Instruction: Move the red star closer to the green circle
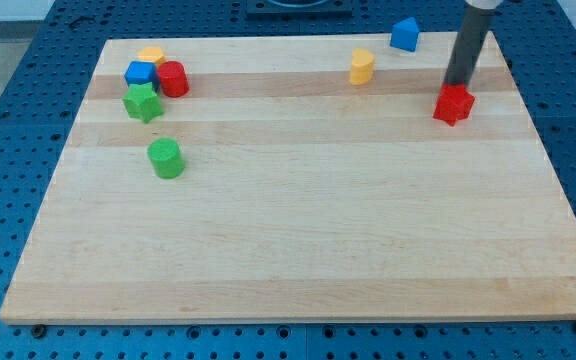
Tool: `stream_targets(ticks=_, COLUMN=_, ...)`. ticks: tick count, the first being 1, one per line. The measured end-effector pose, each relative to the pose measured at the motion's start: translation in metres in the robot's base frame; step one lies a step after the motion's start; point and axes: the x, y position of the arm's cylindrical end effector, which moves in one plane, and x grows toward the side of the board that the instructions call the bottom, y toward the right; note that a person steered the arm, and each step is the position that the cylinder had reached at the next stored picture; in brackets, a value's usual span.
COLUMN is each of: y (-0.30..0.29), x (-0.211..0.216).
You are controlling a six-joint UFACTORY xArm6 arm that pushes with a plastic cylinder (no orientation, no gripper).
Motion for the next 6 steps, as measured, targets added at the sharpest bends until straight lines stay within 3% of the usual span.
stream_targets(ticks=1, y=0.006, x=0.044)
stream_targets(ticks=2, y=-0.026, x=0.063)
stream_targets(ticks=4, y=-0.128, x=0.158)
stream_targets(ticks=5, y=-0.198, x=0.145)
stream_targets(ticks=6, y=-0.202, x=0.125)
